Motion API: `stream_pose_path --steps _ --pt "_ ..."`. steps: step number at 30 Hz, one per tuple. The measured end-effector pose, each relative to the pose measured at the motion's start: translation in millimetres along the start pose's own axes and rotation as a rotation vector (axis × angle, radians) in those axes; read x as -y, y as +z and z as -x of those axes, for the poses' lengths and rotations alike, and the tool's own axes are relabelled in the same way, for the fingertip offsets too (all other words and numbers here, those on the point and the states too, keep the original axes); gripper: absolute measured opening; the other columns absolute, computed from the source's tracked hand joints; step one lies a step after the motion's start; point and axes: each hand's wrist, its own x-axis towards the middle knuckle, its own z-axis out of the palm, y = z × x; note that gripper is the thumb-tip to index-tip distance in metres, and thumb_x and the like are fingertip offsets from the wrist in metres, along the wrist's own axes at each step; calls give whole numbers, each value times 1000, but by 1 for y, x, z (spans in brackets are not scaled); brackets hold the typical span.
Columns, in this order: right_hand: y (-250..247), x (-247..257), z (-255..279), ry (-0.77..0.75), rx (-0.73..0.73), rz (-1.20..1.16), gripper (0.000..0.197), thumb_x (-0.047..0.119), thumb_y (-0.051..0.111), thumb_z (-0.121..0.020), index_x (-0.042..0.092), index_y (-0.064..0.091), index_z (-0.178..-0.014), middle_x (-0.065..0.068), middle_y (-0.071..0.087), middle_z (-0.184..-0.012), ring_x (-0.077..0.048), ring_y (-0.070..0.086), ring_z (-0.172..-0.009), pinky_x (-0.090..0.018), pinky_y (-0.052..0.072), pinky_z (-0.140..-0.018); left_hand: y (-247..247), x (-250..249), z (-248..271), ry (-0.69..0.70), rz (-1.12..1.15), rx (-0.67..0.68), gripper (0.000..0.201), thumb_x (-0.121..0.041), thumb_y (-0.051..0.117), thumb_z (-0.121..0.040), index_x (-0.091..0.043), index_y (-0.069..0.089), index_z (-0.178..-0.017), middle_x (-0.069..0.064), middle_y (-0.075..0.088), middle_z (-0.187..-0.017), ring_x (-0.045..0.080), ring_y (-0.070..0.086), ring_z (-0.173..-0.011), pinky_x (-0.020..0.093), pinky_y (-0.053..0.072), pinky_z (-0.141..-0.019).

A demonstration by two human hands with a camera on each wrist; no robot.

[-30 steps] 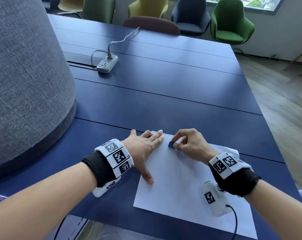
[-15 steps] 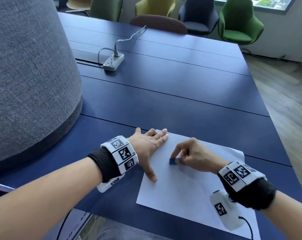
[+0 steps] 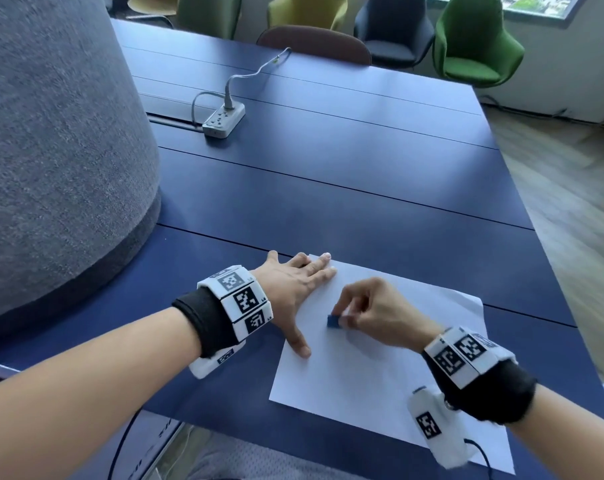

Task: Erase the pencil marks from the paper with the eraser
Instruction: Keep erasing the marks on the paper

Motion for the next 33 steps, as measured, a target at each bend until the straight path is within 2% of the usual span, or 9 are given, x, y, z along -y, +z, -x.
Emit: stream_pose_path --steps 3,6,8,12,16,21,25,30,33 --pt "4 6 12 -16 208 92 17 3 66 -77 17 75 -79 10 56 -53 0 46 -46 -12 36 -48 -1 0 -1 1 -9 6 140 -72 77 -57 -27 -14 -154 -7 -23 -160 21 -10 -149 63 12 -112" --pt "3 3 2 -9 -23 58 15 7 67 -77 20 73 -76 8 58 -57 -1 48 -48 -14 38 -50 0 1 -2 -2 -8 13 141 -72 77 -57 -28 -15 -153 -8 -24 -160 20 -11 -148 64 8 -111" --pt "5 1 6 -18 -49 65 15 7 68 -77 21 72 -74 7 57 -58 -1 47 -48 -14 37 -50 1 0 -2 -3 -5 14 141 -72 77 -57 -28 -16 -153 -7 -24 -160 20 -11 -148 64 8 -111" --pt "9 8 22 -42 209 159 15 9 69 -77 23 73 -77 10 55 -59 -2 48 -52 -11 36 -50 -1 -1 0 -6 2 25 140 -69 78 -59 -28 -17 -153 -7 -25 -160 22 -13 -148 62 8 -113" --pt "9 3 14 -25 -76 127 13 12 70 -75 24 74 -76 10 57 -58 -3 49 -54 -20 39 -59 -2 -1 1 -5 7 30 139 -70 78 -59 -29 -17 -153 -7 -25 -160 22 -14 -148 62 9 -114" --pt "17 7 37 -43 194 162 11 13 73 -74 23 75 -79 2 65 -68 -9 57 -64 -19 42 -60 -1 -3 0 -12 0 32 140 -68 78 -59 -28 -17 -153 -6 -25 -160 22 -14 -148 63 7 -112" --pt "18 5 26 -65 -24 153 11 15 72 -73 25 75 -78 6 64 -65 -6 54 -62 -23 37 -65 -2 -4 0 -17 -7 41 139 -69 78 -60 -28 -17 -153 -6 -25 -159 23 -14 -148 61 9 -114" --pt "20 7 45 -112 309 222 18 11 70 -71 25 75 -81 1 71 -78 -12 61 -72 -30 51 -72 0 -3 0 -21 -1 35 140 -69 78 -59 -29 -17 -153 -7 -25 -159 23 -14 -148 61 9 -114" --pt "21 4 36 -136 121 178 20 10 70 -71 27 75 -79 2 68 -74 -10 59 -69 -29 51 -71 -1 -3 -1 -20 -12 37 140 -71 77 -58 -28 -17 -153 -7 -26 -159 23 -13 -149 61 11 -114"
